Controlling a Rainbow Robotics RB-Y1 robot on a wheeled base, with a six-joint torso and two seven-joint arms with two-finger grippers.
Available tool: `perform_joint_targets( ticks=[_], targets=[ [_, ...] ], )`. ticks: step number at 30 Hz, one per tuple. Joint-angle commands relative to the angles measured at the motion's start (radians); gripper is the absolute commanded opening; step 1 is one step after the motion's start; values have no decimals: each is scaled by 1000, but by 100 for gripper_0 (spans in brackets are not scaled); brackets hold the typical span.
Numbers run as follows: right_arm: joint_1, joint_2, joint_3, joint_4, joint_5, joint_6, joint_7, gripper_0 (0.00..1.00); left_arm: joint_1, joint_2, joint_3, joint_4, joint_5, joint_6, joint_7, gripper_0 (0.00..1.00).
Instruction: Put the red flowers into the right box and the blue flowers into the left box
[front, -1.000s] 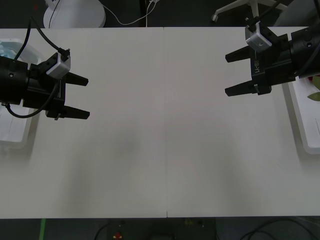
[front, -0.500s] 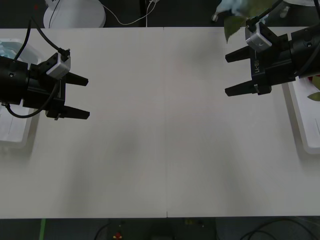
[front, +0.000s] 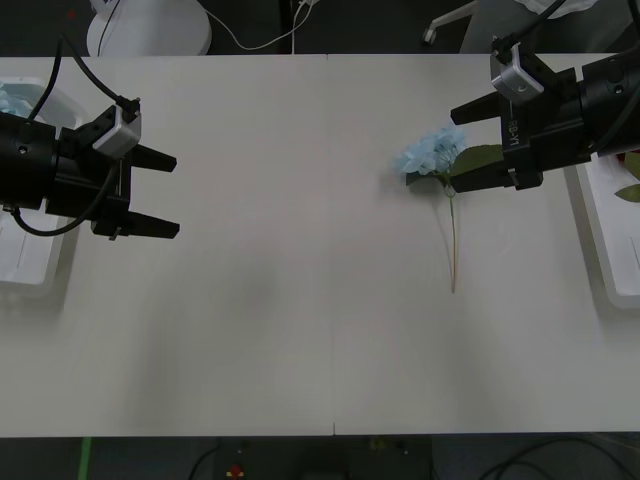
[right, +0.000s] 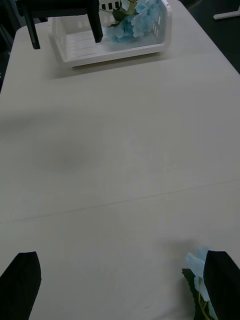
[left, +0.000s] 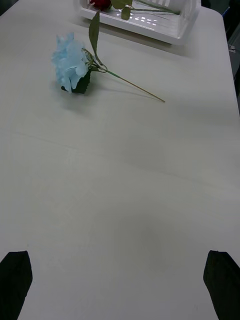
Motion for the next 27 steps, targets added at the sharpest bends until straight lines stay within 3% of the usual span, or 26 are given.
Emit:
perform_joint_targets(
  ticks=[1, 27],
  targets=[
    [5, -24, -23, -5, -8, -2, 7, 94, -43, 16, -8, -27, -6, -12, 32, 100],
    [5, -24, -23, -5, -8, -2, 7, 94, -43, 16, -8, -27, -6, -12, 32, 100]
  ],
)
